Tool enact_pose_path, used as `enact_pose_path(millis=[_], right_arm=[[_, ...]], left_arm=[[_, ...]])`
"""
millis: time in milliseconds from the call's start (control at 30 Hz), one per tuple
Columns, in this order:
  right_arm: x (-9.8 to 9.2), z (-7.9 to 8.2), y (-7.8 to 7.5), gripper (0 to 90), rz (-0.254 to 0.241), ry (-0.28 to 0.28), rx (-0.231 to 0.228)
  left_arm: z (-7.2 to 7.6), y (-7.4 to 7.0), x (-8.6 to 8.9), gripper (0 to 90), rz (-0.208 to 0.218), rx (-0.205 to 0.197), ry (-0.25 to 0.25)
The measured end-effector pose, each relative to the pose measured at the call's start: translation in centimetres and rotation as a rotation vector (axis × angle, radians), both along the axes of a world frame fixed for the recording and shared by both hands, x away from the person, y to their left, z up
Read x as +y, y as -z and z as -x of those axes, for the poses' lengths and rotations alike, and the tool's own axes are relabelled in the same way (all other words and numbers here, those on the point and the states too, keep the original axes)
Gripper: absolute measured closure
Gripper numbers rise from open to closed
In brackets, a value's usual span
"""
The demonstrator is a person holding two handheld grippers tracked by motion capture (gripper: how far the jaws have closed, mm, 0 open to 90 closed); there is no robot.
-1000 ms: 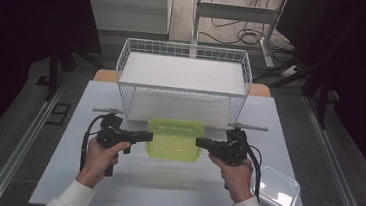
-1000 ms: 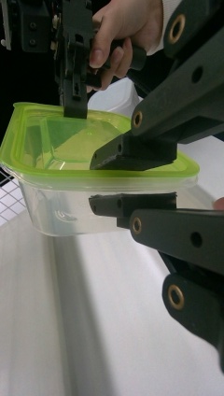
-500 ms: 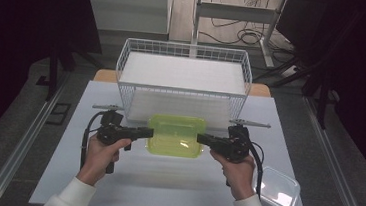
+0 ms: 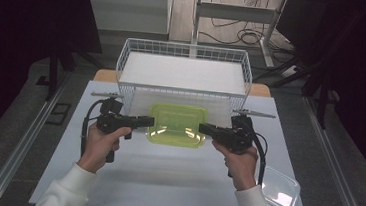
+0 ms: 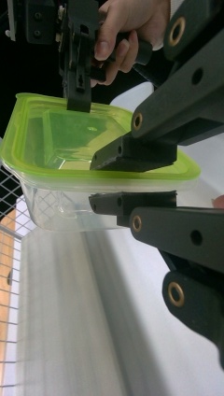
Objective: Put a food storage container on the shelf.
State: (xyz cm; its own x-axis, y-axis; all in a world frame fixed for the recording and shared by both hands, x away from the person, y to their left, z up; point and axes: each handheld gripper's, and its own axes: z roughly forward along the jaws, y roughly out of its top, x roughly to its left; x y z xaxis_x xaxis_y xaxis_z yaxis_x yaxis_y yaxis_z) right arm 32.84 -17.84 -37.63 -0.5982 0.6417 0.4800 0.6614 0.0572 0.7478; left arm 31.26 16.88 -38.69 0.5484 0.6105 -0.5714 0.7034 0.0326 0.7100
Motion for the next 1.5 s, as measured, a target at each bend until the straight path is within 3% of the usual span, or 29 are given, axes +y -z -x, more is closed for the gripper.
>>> enact_pose_path(millis=[333,667,1033,1500], right_arm=[[0.4,-0.4,-1.4,78.0,-0.002,0.009,-0.023],[0.3,-1.1,-2.6,78.1,-0.003,0.008,-0.045],[0.8,-2.8,-3.8,78.0,-0.023,-0.007,-0.028],[0.5,-6.2,-5.7,77.9,-0.052,-0.025,0.011]], left_arm=[[-0.7,-1.6,0.2,80.0,-0.015,-0.027,-0.007],[-1.5,-2.4,0.3,80.1,0.0,-0.04,-0.01],[-3.4,-3.9,1.0,80.1,0.001,-0.037,-0.011],[-6.3,-5.8,1.0,80.2,0.009,-0.001,-0.014]])
